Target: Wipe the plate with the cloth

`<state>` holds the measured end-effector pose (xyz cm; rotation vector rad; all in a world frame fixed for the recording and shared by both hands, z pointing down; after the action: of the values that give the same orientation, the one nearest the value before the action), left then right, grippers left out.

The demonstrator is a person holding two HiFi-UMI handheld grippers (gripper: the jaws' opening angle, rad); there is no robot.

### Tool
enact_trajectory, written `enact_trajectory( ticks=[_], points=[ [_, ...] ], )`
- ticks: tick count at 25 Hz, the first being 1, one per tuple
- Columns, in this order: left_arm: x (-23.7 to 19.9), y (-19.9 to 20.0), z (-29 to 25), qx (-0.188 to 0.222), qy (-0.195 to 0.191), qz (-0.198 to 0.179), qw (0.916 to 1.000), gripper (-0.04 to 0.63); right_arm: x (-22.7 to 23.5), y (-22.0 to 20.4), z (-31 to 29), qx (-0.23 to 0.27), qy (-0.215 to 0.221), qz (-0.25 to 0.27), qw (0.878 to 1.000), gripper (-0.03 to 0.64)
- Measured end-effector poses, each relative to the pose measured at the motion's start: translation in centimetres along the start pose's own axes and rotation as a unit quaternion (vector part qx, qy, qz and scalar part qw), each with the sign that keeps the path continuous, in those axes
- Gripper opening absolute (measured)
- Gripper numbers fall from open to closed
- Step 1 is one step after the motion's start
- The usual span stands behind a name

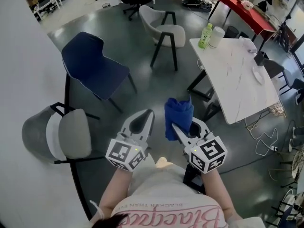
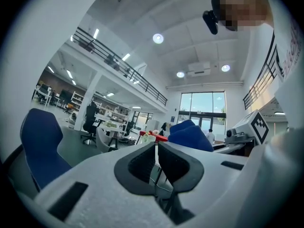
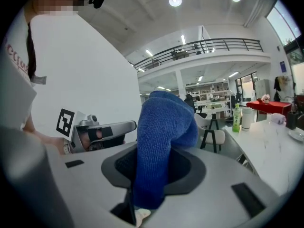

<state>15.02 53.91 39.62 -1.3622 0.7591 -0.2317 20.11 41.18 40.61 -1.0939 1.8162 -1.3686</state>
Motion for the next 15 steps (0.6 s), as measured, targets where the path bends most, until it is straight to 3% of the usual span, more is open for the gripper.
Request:
enact_trajectory(
  ticks=[8,15],
  points=[
    [-1.9,0.9,-6.6,-0.024,-0.041,-0.001,0.9989,0.019,5.0,0.9,-1.7,0.002,-0.049,-0.024,0.999,0.115],
    [-3.7,2.6,-15.3,-0.041,-0.103,-0.012,0.9938,0.02,11.0,2.8,-4.4,0.001,-0.104,-0.032,0.994,0.115]
  ],
)
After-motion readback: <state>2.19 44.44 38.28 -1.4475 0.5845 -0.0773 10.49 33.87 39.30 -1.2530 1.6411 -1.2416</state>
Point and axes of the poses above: the fingertips, and each gripper's own axes: z backward along the fingers, x to its right, y out of its top, the point moved 4 cm from there along z, backward along the fingers, and after that the axes turned 8 degrees about z, right-handed, at the moved point
